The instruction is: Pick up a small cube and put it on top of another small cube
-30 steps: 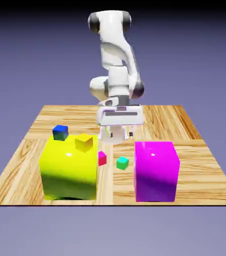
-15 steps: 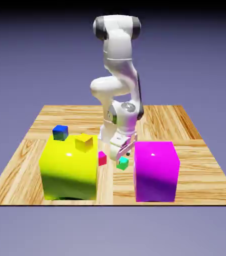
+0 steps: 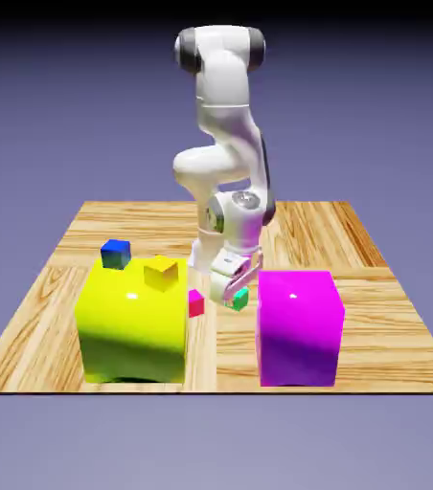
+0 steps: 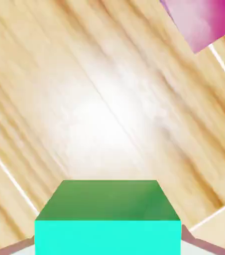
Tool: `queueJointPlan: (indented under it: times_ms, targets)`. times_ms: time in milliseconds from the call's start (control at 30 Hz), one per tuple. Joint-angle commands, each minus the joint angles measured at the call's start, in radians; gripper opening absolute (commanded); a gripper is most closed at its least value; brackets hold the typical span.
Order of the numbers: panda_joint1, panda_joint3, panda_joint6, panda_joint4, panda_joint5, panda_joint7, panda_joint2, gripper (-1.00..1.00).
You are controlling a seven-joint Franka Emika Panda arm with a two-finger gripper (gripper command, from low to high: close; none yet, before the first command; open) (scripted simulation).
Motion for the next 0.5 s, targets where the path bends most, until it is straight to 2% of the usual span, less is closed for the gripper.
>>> queueJointPlan:
  times_ms: [0, 33, 467]
  targets:
    - [0.000, -0.001, -0.003, -0.001, -0.001, 0.000, -0.004, -1.00]
    - [0.000, -0.001, -0.003, -0.001, -0.001, 0.000, -0.004, -1.00]
    - [0.005, -0.026, -0.568, 0.325, 0.114, 0.048, -0.067, -1.00]
